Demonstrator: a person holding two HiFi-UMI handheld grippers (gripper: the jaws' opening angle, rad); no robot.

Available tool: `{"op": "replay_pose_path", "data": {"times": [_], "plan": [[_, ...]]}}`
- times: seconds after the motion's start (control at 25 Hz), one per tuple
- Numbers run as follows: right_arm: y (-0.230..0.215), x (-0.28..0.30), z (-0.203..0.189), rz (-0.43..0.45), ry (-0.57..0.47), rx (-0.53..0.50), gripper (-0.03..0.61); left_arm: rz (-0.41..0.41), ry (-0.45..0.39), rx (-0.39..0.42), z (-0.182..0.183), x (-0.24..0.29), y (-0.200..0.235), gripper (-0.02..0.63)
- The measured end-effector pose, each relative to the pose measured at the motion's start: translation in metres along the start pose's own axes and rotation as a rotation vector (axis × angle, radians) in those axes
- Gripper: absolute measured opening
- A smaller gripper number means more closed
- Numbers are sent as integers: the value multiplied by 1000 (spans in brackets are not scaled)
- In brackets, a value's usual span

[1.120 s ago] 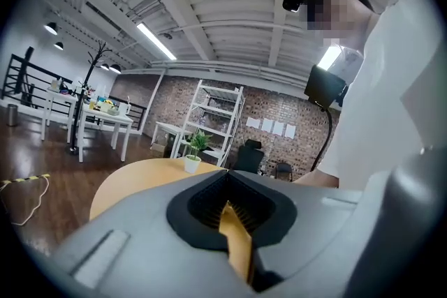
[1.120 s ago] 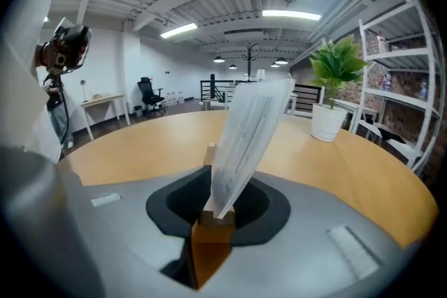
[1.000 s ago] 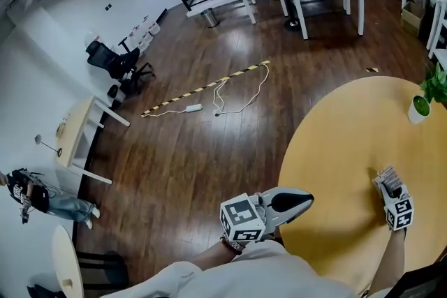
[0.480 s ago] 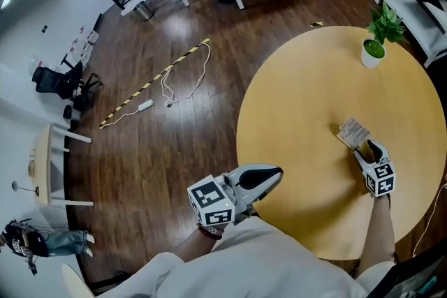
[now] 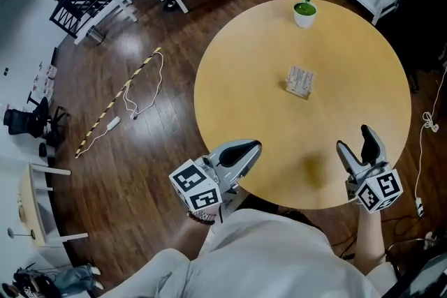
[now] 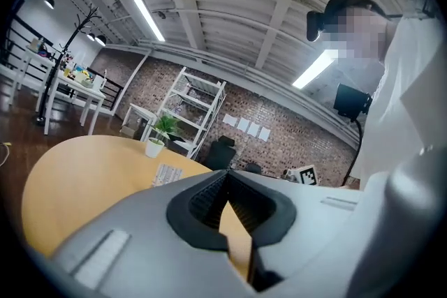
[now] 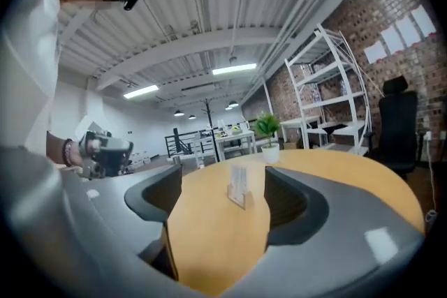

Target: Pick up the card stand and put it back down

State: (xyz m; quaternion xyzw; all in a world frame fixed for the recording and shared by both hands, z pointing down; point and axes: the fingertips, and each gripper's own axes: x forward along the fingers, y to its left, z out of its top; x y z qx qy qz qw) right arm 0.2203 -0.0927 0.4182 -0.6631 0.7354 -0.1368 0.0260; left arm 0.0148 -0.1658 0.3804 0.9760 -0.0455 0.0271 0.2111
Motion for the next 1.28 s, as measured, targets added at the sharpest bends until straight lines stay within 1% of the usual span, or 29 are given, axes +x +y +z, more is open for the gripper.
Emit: {"op": "replay_pose_path", "data": {"times": [0.08, 0.12, 0.24, 0.32, 0.4, 0.48, 0.6, 0.68, 0.88, 1.0, 1.08, 1.16, 1.28], "plan": [[32, -36, 23, 7, -35, -37, 360, -9, -19, 2, -5, -2, -38, 2], [45, -57, 28, 9, -46, -47, 360, -14, -30, -3, -10, -4, -60, 2], [75, -121, 30, 19, -74, -63, 359, -26, -45, -18, -34, -11, -128, 2], [81, -160, 32, 17, -91, -68, 343, -15, -41, -27, -48, -13, -162, 2], [78, -194, 33, 0, -102, -57, 330, -6, -34, -28, -58, -18, -189, 2], [74, -222, 31, -18, -112, -43, 330, 0, -24, -2, -63, -27, -208, 2], [81, -248, 26, -27, -134, -40, 330, 27, -28, 55, -61, -42, -220, 2], [100, -261, 26, -18, -155, -41, 328, 28, -43, 69, -59, -52, -230, 2], [161, -286, 27, 5, -174, -61, 319, -47, -53, 115, -60, -75, -278, 2], [193, -280, 21, 22, -174, -57, 316, -62, -37, 125, -69, -98, -284, 2], [222, -271, 19, 73, -174, -103, 313, -50, -29, 128, -73, -119, -276, 2], [256, -264, 17, 143, -170, -180, 297, -23, -12, 137, -78, -139, -264, 2], [301, -259, 12, 218, -151, -250, 295, 17, 7, 139, -90, -167, -252, 2]]}}
